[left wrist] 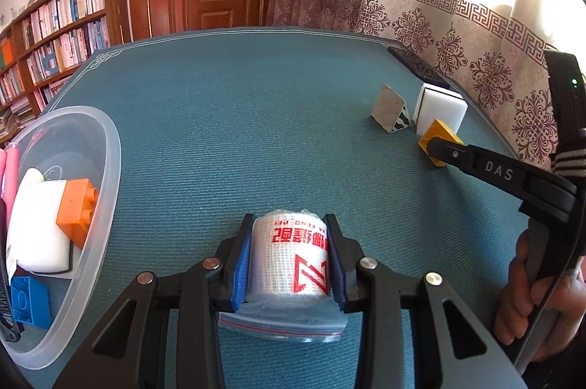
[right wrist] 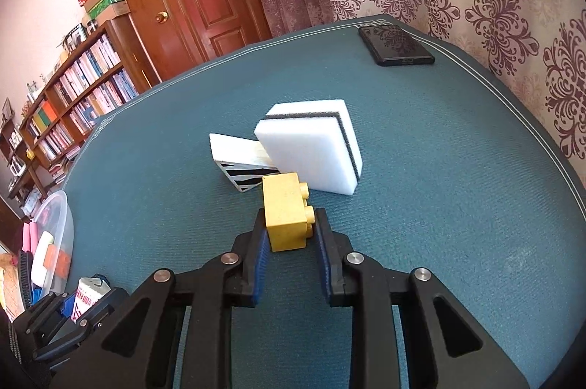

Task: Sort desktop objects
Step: 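Grasp the bandage roll with the left tool while the right grasps the yellow brick, then lift the bandage roll and yellow brick and carry them toward the bowl, then carry the bandage roll and yellow brick over the clear bowl with both tools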

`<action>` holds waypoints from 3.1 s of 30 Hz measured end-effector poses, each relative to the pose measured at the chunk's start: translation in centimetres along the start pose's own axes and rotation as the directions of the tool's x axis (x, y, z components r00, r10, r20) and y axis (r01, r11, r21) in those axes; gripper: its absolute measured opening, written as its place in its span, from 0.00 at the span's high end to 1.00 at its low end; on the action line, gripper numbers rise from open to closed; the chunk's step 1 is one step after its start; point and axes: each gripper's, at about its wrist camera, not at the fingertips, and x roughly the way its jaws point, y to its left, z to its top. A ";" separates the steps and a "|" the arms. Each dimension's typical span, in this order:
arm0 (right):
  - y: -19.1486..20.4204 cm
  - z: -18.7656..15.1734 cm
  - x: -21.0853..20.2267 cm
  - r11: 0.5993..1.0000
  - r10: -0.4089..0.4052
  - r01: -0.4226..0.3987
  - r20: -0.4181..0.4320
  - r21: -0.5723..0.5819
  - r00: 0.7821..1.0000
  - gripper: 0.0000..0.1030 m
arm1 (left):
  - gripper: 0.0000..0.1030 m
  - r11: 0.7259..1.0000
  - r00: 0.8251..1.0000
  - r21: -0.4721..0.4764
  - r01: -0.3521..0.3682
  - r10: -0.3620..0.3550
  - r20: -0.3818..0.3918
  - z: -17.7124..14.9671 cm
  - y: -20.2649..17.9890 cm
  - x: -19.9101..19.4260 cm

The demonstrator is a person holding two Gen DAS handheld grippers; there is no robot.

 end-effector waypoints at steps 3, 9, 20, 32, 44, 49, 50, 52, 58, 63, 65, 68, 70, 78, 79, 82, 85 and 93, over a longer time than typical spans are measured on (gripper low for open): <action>-0.1 -0.9 -1.1 1.000 -0.009 0.008 0.014 0.015 1.000 0.76 | 0.62 1.000 0.999 0.000 -0.032 0.032 0.003 0.0 -0.1 0.0; -0.7 -3.0 -3.3 0.998 -0.012 0.011 0.025 0.055 1.000 0.76 | 0.62 0.995 0.996 -0.031 -0.091 0.092 0.007 -0.1 0.5 -0.2; -3.0 -5.1 -5.7 0.990 -0.029 0.024 0.033 0.140 0.999 0.76 | 0.62 0.987 0.987 0.022 -0.161 0.160 0.029 -2.2 -1.6 -2.3; -3.6 -5.6 -6.6 0.987 -0.019 0.010 0.055 0.159 0.998 0.75 | 0.62 0.983 0.980 -0.006 -0.181 0.181 0.083 -2.8 -1.7 -4.2; -4.0 -5.9 -6.8 0.985 0.007 -0.015 0.048 0.170 0.999 0.76 | 0.62 0.984 0.975 -0.072 -0.162 0.171 0.142 -4.8 -1.5 -7.9; -4.1 -6.1 -7.2 0.984 0.024 -0.033 0.054 0.175 0.998 0.76 | 0.62 0.983 0.976 -0.119 -0.142 0.160 0.151 -5.8 0.3 -9.5; -4.1 -6.2 -7.3 0.984 0.026 -0.036 0.055 0.175 0.998 0.76 | 0.62 0.981 0.975 -0.132 -0.139 0.159 0.153 -6.0 0.8 -9.8; -4.2 -6.4 -7.6 0.984 0.033 -0.043 0.059 0.175 0.998 0.76 | 0.62 0.979 0.975 -0.148 -0.138 0.161 0.154 -6.3 1.7 -10.3; -4.7 -6.8 -8.1 0.979 0.050 -0.062 0.065 0.195 0.997 0.76 | 0.62 0.976 0.975 -0.180 -0.124 0.154 0.162 -7.3 4.0 -11.8; -4.5 -6.9 -8.2 0.982 0.040 -0.052 0.069 0.183 0.997 0.76 | 0.62 0.973 0.972 -0.198 -0.118 0.154 0.178 -7.8 5.4 -13.1; -4.4 -6.8 -8.2 0.983 0.033 -0.044 0.064 0.178 0.997 0.76 | 0.62 0.971 0.968 -0.207 -0.120 0.161 0.192 -7.9 6.1 -13.8; -4.4 -6.9 -8.4 0.984 0.018 -0.029 0.065 0.178 0.998 0.76 | 0.62 0.967 0.959 -0.214 -0.135 0.182 0.216 -8.1 7.2 -15.0; -4.4 -7.2 -8.8 0.985 0.008 -0.020 0.066 0.171 0.998 0.76 | 0.62 0.964 0.958 -0.231 -0.128 0.181 0.224 -8.4 8.1 -15.7; -2.2 -8.4 -10.8 0.997 -0.060 0.056 0.092 0.050 0.994 0.76 | 0.62 0.957 0.950 -0.272 -0.101 0.174 0.260 -9.0 10.7 -18.2; -2.1 -8.4 -10.9 0.997 -0.067 0.063 0.092 0.045 0.994 0.76 | 0.62 0.958 0.950 -0.271 -0.097 0.171 0.263 -9.0 10.9 -18.3; -2.2 -8.4 -11.1 0.997 -0.058 0.054 0.080 0.057 0.995 0.76 | 0.62 0.955 0.950 -0.284 -0.092 0.169 0.264 -8.8 11.9 -18.3; -1.8 -8.3 -11.3 0.998 -0.042 0.038 0.080 0.049 0.996 0.76 | 0.62 0.944 0.955 -0.319 -0.088 0.171 0.242 -8.7 13.3 -17.4; 4.4 -6.5 -11.7 0.995 0.080 -0.075 0.083 -0.066 0.993 0.76 | 0.62 0.935 0.954 -0.347 -0.070 0.164 0.252 -7.0 15.4 -16.4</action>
